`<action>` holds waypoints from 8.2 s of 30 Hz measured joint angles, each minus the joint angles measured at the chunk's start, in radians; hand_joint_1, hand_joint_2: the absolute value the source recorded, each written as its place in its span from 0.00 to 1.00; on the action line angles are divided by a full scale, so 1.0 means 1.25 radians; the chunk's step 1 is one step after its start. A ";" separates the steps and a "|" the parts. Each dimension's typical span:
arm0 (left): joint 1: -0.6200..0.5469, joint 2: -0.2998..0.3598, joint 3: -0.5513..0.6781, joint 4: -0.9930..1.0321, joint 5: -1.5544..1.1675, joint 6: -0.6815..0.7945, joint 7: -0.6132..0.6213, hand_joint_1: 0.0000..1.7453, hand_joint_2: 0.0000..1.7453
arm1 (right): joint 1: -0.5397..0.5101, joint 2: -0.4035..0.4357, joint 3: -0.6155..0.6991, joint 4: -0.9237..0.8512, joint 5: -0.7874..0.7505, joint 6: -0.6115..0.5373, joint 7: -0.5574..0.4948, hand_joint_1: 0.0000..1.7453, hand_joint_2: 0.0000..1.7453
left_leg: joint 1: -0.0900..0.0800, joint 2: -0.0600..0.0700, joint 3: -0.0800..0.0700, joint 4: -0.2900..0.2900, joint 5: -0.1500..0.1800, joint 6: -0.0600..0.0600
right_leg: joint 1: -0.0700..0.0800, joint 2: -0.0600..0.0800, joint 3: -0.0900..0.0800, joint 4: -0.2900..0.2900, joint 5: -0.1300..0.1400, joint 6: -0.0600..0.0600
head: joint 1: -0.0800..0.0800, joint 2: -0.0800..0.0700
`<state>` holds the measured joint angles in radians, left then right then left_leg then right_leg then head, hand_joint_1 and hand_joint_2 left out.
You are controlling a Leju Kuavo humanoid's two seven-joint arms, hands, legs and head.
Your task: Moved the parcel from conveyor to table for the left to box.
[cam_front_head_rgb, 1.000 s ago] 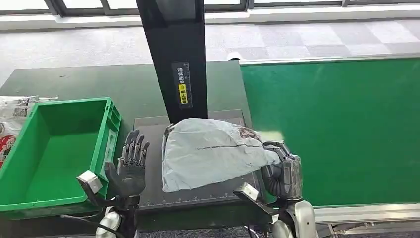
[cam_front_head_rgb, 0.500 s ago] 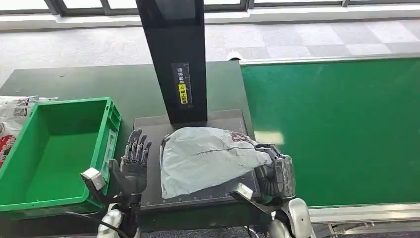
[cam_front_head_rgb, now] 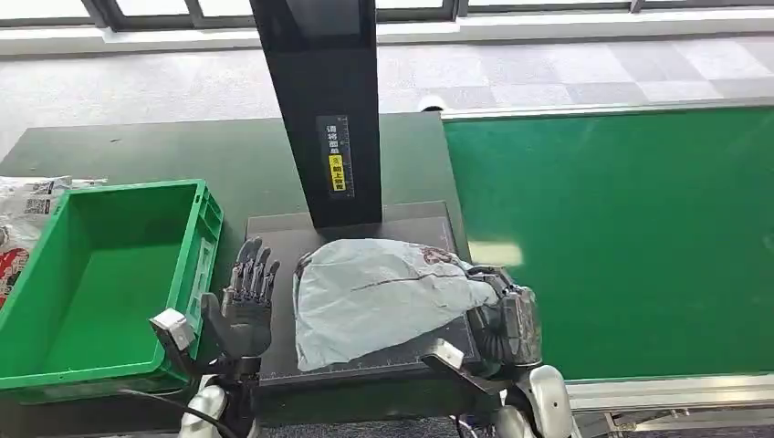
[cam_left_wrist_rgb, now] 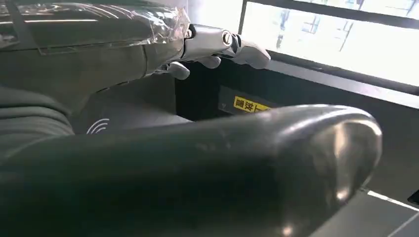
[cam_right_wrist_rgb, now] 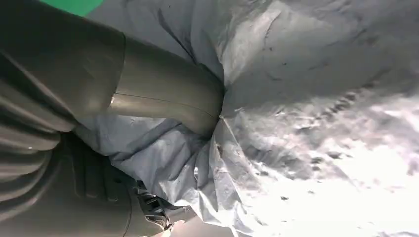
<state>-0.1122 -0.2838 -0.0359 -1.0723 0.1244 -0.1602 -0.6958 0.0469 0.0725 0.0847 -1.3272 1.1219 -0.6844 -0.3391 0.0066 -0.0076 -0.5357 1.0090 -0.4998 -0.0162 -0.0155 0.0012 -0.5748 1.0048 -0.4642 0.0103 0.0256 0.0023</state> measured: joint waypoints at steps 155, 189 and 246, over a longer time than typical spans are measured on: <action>-0.077 0.020 -0.305 0.001 -0.773 0.280 0.224 0.00 1.00 | 0.110 -0.007 0.162 -0.435 -0.662 0.231 -0.290 0.00 1.00 | -0.001 0.003 -0.001 0.001 0.002 0.001 | -0.001 0.003 -0.002 0.000 0.004 0.000 | 0.000 0.000; -0.239 0.022 -0.320 0.256 -1.064 0.554 0.502 1.00 1.00 | 0.033 0.047 0.139 -0.410 -0.660 0.305 -0.287 0.00 1.00 | -0.001 0.003 -0.002 0.001 0.004 0.000 | -0.001 0.003 -0.003 0.000 0.005 0.000 | 0.000 0.000; -0.227 -0.002 -0.168 0.250 -1.036 0.679 0.401 0.00 0.00 | 0.016 0.099 0.108 -0.411 -0.632 0.313 -0.287 0.00 1.00 | -0.001 0.001 -0.003 0.001 0.004 0.000 | -0.001 0.002 -0.003 0.000 0.005 0.000 | 0.000 0.000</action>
<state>-0.3965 -0.2861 -0.2460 -0.7603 -1.1703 0.6883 -0.1950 0.0665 0.1968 0.2193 -1.8414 0.3315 -0.2934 -0.6985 0.0057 -0.0057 -0.5390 1.0099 -0.4947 -0.0159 -0.0166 0.0033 -0.5785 1.0054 -0.4579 0.0103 0.0256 0.0023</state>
